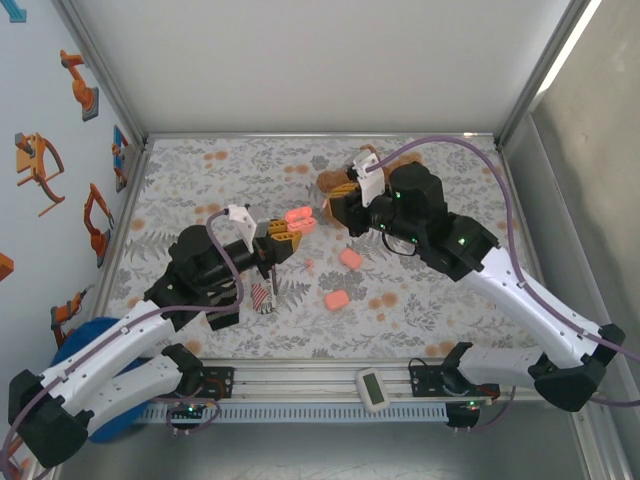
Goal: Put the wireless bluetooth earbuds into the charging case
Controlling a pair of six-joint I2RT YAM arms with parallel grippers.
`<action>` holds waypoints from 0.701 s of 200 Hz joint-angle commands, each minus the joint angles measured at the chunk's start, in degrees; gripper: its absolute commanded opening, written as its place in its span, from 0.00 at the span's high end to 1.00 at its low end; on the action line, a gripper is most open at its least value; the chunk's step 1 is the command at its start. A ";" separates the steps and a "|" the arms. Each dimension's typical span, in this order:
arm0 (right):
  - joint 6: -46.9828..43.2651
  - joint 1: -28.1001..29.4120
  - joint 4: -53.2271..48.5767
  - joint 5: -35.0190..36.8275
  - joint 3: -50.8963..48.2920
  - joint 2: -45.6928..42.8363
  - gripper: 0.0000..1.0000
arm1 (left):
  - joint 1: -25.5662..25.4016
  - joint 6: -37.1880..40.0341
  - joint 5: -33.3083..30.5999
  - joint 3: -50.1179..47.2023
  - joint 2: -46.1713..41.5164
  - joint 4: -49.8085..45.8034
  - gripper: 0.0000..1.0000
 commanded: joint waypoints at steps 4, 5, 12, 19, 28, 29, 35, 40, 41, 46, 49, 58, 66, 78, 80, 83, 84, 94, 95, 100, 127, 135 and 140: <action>-2.93 1.98 4.62 -0.51 -0.95 -0.80 0.84 | -0.21 -1.11 2.29 1.19 0.84 4.50 0.99; -3.00 2.05 4.76 -0.47 -1.01 -0.80 0.84 | -0.21 -1.10 2.31 1.19 0.88 4.51 0.99; -3.56 2.51 5.76 -0.35 -1.37 -0.80 0.84 | -0.27 -1.11 2.43 1.21 1.09 4.85 0.99; -3.99 3.03 6.48 -0.22 -1.64 -0.66 0.84 | -0.21 -1.08 2.49 1.29 1.28 5.07 0.99; -4.66 3.70 7.22 0.12 -1.78 -0.41 0.84 | -0.21 -1.03 2.67 1.43 1.46 5.21 0.99; -4.70 3.83 7.29 0.15 -1.78 -0.38 0.84 | -0.21 -1.01 2.76 1.40 1.50 5.21 0.99; -5.39 4.22 7.54 0.43 -1.84 -0.21 0.84 | -0.21 -0.95 2.77 1.54 1.56 5.31 0.99; -5.82 4.66 7.71 0.77 -1.86 -0.04 0.84 | -0.21 -0.93 2.85 1.54 1.54 5.44 1.00; -5.89 4.70 7.71 0.87 -1.87 -0.02 0.84 | -0.21 -0.92 2.85 1.50 1.58 5.46 1.00; -6.26 5.01 7.74 1.24 -1.78 0.28 0.84 | -0.22 -0.91 2.92 1.53 1.64 5.61 0.99; -6.45 5.23 7.87 1.38 -1.78 0.40 0.84 | -0.21 -0.93 2.94 1.53 1.63 5.62 1.00; -7.00 5.65 8.00 1.59 -1.78 0.81 0.84 | -0.21 -1.00 2.94 1.55 1.65 5.86 1.00; -7.32 6.01 8.02 1.73 -1.82 1.11 0.84 | -0.22 -1.07 3.01 1.54 1.64 5.90 1.00; -7.88 6.62 8.18 2.37 -1.89 1.61 0.84 | -0.21 -1.13 3.03 1.43 1.63 5.97 0.99; -8.00 6.69 8.16 2.55 -1.87 1.69 0.84 | -0.21 -1.10 3.07 1.47 1.66 5.93 1.00; -8.18 6.84 8.18 2.81 -1.87 1.68 0.84 | -0.21 -1.13 3.05 1.46 1.57 5.97 0.99; -8.21 6.85 8.17 2.86 -1.87 1.76 0.84 | -0.21 -1.11 3.08 1.42 1.56 5.99 1.00; -8.66 7.36 8.11 3.42 -1.87 2.16 0.84 | -0.21 -1.08 3.05 1.36 1.46 5.92 1.00; -8.67 7.37 8.08 3.47 -1.87 2.18 0.84 | -0.26 -1.08 3.04 1.32 1.41 5.96 0.99; -8.84 7.53 8.02 3.72 -1.87 2.27 0.84 | -0.21 -1.09 3.03 1.25 1.35 6.00 1.00; -9.53 8.42 7.77 5.09 -1.80 3.21 0.84 | -0.26 -1.03 2.90 1.07 0.85 5.69 1.00; -9.65 8.56 7.78 5.23 -1.78 3.41 0.84 | -0.21 -1.00 2.86 1.03 0.57 5.57 1.00; -9.73 8.73 7.63 5.36 -1.74 3.60 0.84 | -0.21 -1.00 2.81 1.05 0.58 5.53 1.00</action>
